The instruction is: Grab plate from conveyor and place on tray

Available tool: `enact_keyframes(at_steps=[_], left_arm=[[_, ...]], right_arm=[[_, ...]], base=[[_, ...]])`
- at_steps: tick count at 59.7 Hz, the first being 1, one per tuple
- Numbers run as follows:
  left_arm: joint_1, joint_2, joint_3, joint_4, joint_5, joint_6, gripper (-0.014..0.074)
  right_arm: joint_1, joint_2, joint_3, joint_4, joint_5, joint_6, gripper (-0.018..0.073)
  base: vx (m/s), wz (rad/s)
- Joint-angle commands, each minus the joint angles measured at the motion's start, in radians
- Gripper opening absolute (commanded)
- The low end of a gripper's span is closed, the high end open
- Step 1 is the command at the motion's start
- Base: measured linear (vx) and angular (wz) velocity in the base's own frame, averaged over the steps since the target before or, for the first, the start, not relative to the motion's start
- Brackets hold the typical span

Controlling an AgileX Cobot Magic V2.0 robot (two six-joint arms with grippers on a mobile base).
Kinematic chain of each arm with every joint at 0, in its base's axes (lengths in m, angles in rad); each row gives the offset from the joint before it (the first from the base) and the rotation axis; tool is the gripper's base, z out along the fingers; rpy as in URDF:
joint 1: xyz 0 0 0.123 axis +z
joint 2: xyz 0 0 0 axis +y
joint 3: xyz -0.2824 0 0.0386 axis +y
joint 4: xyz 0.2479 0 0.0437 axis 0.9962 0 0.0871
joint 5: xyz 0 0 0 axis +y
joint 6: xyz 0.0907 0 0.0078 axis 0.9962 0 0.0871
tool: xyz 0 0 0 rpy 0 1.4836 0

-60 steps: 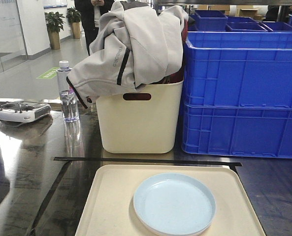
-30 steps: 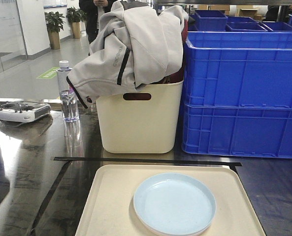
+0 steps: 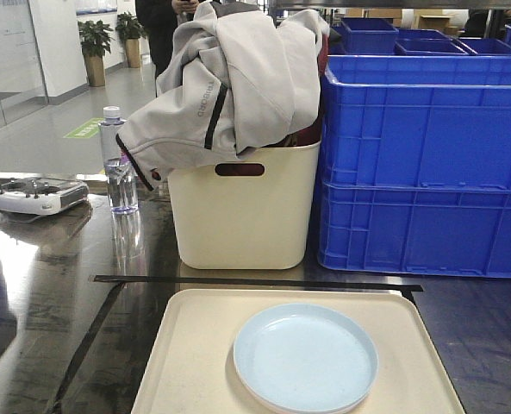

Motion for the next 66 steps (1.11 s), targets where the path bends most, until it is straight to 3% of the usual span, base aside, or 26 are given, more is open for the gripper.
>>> enact_keyframes(at_steps=[1, 25, 34, 39, 57, 66], left_arm=[[0.003, -0.018, 0.024, 0.0, -0.078, -0.003, -0.0006], [0.003, -0.018, 0.024, 0.0, -0.078, -0.003, -0.0006], [0.003, -0.018, 0.024, 0.0, -0.078, -0.003, -0.0006], [0.003, -0.018, 0.024, 0.0, -0.078, -0.003, -0.0006], [0.003, -0.018, 0.024, 0.0, -0.078, -0.003, -0.0006], [0.003, -0.018, 0.024, 0.0, -0.078, -0.003, -0.0006]], right_arm=[[0.0, -0.009, -0.031, -0.002, -0.081, 0.001, -0.0009], [0.0, -0.02, -0.031, -0.004, -0.083, 0.001, -0.0009], [-0.001, -0.116, -0.019, -0.089, -0.086, -0.003, -0.0009], [-0.017, -0.206, 0.064, -0.139, -0.09, -0.002, -0.0009], [-0.144, -0.617, 0.51, -0.138, -0.075, 0.066, -0.0009], [-0.148, -0.777, 0.574, -0.143, -0.006, 0.097, -0.0009]], base=[[0.0, 0.0], [0.0, 0.0], [0.0, 0.0], [0.0, 0.0], [0.0, 0.0], [0.0, 0.0]])
